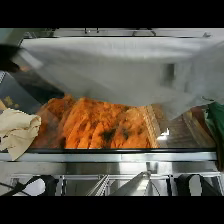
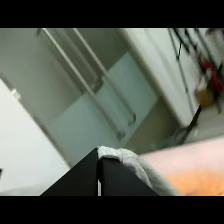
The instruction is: Fold the shirts.
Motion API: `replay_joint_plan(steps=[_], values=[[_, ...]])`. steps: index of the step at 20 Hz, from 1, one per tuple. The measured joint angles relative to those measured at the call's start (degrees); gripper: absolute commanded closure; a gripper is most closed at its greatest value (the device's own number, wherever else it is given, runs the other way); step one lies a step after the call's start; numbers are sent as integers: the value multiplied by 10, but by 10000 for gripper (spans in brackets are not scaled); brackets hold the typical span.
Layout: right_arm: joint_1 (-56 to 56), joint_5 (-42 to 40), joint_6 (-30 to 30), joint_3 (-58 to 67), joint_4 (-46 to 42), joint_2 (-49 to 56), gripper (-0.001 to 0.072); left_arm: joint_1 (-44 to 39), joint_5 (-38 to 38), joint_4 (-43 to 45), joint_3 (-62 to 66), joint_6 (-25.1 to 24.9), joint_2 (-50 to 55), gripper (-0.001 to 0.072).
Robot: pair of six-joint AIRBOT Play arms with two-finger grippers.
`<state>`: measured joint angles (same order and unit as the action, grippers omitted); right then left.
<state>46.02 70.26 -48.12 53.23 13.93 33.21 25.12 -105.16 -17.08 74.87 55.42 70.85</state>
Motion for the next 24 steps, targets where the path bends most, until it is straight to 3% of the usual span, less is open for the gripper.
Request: replay_joint_plan(steps=[4, 7, 11, 15, 19, 24], values=[[38, -55, 7, 80, -4, -58, 697, 86, -4, -81, 84, 11, -89, 680], [47, -62, 7, 120, -26, -61, 697, 123, -3, -33, 107, 26, -118, 679], [18, -42, 9, 131, -99, -33, 697, 83, 21, 60, 75, 37, -98, 679], [-77, -45, 9, 88, -202, 43, 697, -2, 61, 168, 29, 34, -3, 680], [-203, -121, 35, 33, -280, 201, 698, -60, 108, 257, 31, 18, 160, 681], [-281, -192, 87, 48, -236, 452, 698, -92, 118, 294, 126, 27, 389, 689]])
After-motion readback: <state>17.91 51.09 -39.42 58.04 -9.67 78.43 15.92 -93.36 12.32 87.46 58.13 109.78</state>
